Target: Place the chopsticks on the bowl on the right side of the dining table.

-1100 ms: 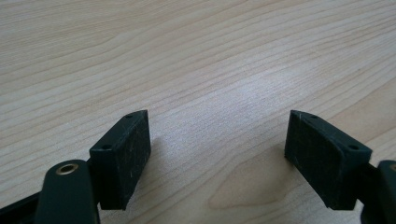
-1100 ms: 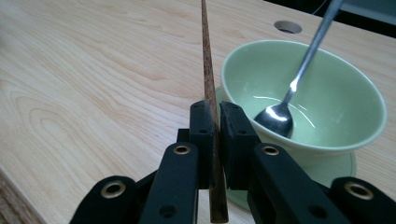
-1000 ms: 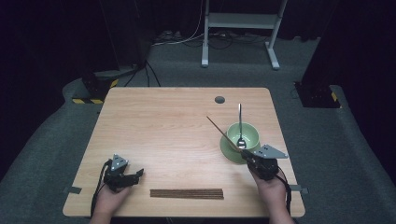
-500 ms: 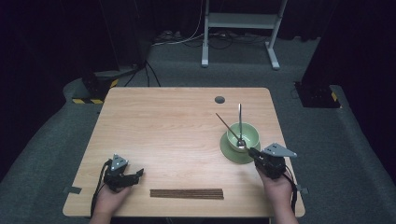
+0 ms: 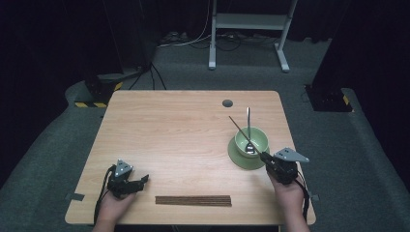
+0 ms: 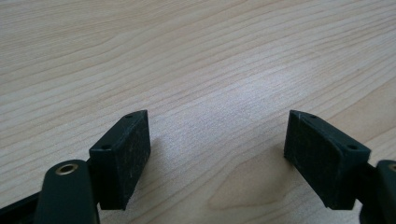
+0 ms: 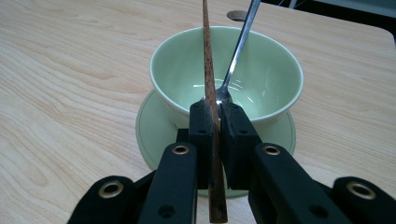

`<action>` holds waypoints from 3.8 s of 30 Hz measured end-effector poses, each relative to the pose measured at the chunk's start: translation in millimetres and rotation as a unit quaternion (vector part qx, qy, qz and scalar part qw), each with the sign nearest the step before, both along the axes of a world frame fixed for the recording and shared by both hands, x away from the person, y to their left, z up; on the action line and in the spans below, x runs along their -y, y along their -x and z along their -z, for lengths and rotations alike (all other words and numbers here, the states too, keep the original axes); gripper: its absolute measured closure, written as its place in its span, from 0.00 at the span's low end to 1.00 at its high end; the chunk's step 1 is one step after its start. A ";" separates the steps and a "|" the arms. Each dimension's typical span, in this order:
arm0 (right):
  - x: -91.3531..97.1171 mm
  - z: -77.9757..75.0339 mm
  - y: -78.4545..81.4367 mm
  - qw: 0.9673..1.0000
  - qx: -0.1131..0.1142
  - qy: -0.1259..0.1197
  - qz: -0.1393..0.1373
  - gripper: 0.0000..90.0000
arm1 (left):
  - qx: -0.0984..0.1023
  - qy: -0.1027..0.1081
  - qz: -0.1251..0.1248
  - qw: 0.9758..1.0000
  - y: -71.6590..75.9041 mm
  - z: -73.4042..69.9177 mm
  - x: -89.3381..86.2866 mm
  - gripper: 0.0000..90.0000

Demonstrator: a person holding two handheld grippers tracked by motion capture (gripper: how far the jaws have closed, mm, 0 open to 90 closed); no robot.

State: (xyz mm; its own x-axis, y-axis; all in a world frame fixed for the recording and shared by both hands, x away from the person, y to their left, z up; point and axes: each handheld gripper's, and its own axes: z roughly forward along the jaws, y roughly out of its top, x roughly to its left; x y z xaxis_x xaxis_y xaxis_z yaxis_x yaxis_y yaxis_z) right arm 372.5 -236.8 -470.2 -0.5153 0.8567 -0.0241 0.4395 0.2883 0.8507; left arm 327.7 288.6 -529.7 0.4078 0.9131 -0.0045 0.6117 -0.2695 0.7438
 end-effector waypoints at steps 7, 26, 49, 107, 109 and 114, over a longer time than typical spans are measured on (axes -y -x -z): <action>-0.8 1.2 0.1 1.000 0.001 0.003 0.000 0.89 | 0.000 0.000 -0.001 1.000 0.1 0.0 0.2 0.25; -56.4 -8.6 29.4 0.996 0.008 0.001 -0.092 0.58 | 0.001 -0.002 -0.001 1.000 0.2 0.0 0.3 0.26; -133.8 38.7 38.7 0.970 -0.083 0.025 -0.226 0.42 | 0.001 -0.002 0.001 1.000 0.2 -0.1 0.4 0.26; -114.4 50.7 28.4 0.973 -0.097 0.056 -0.200 0.74 | 0.001 -0.002 0.001 1.000 0.6 -0.1 0.5 0.26; -114.0 50.8 28.3 0.974 -0.095 0.057 -0.200 0.76 | 0.001 -0.002 0.001 1.000 0.7 -0.1 0.6 0.26; -112.0 51.0 27.6 0.974 -0.089 0.061 -0.199 0.80 | 0.001 -0.003 0.001 1.000 0.8 -0.1 0.5 0.26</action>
